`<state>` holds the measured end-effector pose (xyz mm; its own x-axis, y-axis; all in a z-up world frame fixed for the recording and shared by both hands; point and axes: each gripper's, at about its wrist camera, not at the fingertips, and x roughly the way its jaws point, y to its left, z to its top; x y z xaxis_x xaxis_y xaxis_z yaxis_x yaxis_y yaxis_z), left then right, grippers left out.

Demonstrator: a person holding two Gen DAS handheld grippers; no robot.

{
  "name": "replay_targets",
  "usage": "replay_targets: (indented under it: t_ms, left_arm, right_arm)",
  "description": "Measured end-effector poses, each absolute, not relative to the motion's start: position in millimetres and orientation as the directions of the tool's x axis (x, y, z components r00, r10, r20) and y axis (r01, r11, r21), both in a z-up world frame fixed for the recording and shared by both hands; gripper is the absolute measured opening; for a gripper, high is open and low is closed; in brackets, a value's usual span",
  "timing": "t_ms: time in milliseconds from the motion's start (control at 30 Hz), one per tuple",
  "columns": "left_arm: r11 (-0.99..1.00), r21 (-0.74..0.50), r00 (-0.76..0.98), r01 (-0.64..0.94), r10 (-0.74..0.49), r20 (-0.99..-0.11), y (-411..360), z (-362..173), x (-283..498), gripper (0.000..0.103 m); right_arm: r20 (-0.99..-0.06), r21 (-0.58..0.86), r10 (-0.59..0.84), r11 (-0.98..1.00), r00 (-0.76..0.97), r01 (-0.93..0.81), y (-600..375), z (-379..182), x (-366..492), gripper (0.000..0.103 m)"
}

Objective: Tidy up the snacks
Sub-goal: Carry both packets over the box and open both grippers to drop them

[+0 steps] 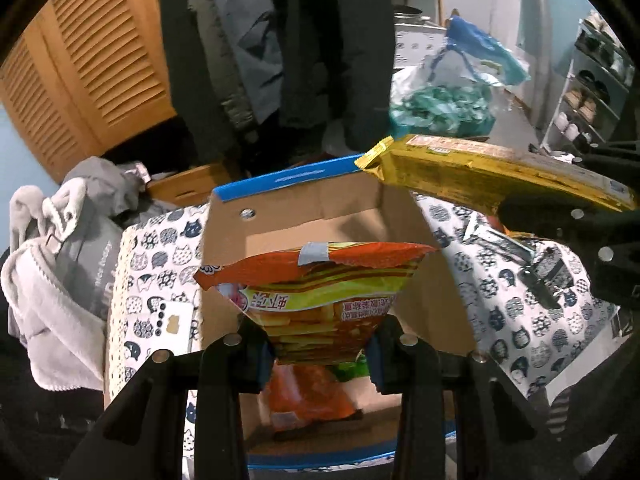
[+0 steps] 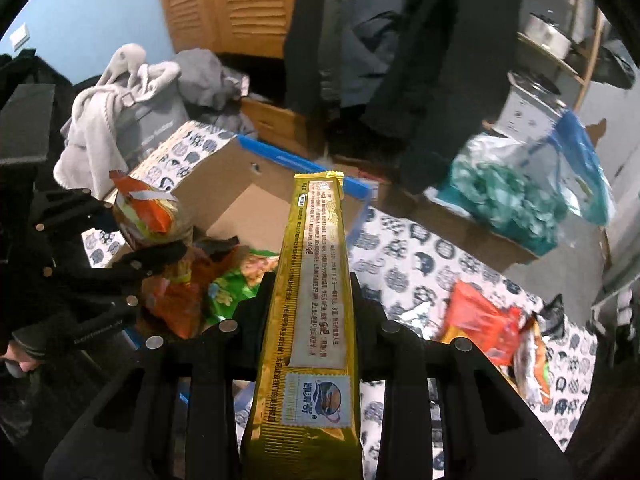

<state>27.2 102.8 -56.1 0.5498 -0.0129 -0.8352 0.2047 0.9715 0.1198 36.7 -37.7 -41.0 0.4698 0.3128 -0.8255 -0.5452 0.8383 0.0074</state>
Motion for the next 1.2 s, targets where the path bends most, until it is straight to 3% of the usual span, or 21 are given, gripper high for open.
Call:
replay_targets:
  t_ms: [433, 500, 567, 667, 867, 933, 1000, 1200]
  left_arm:
    - [0.984, 0.107, 0.493, 0.142, 0.024, -0.870, 132.8, -83.2, 34.3, 0.039]
    - [0.986, 0.103, 0.487, 0.131, 0.026, -0.873, 135.7, -84.6, 34.9, 0.041]
    - [0.987, 0.106, 0.489, 0.124, 0.032, -0.872, 137.6, -84.2, 34.9, 0.051]
    - [0.986, 0.119, 0.506, 0.115, 0.045, -0.861, 137.5, -81.0, 33.6, 0.058]
    - [0.984, 0.131, 0.514, 0.117, 0.053, -0.856, 134.2, -78.6, 34.4, 0.065]
    - [0.984, 0.134, 0.514, 0.119, 0.055, -0.856, 132.3, -78.5, 35.0, 0.068]
    - [0.984, 0.131, 0.515, 0.121, 0.050, -0.856, 130.3, -78.0, 35.5, 0.070]
    - [0.980, 0.135, 0.522, 0.147, 0.039, -0.852, 114.7, -73.9, 37.0, 0.077]
  right_arm:
    - [-0.852, 0.086, 0.361, 0.810, 0.378, -0.580, -4.0, -65.9, 48.3, 0.031]
    - [-0.851, 0.104, 0.374, 0.808, 0.369, -0.581, -2.9, -67.5, 49.2, 0.031]
    - [-0.849, 0.109, 0.380, 0.806, 0.368, -0.582, -2.6, -66.7, 48.9, 0.031]
    - [-0.847, 0.094, 0.375, 0.803, 0.377, -0.588, -1.8, -64.9, 46.7, 0.031]
    - [-0.845, 0.081, 0.366, 0.808, 0.390, -0.583, -8.9, -62.1, 43.2, 0.049]
    - [-0.842, 0.064, 0.352, 0.818, 0.409, -0.572, -14.5, -60.7, 42.1, 0.064]
    - [-0.840, 0.058, 0.344, 0.826, 0.420, -0.561, -20.4, -59.9, 42.1, 0.071]
    - [-0.842, 0.059, 0.324, 0.849, 0.431, -0.524, -42.2, -61.2, 43.5, 0.076]
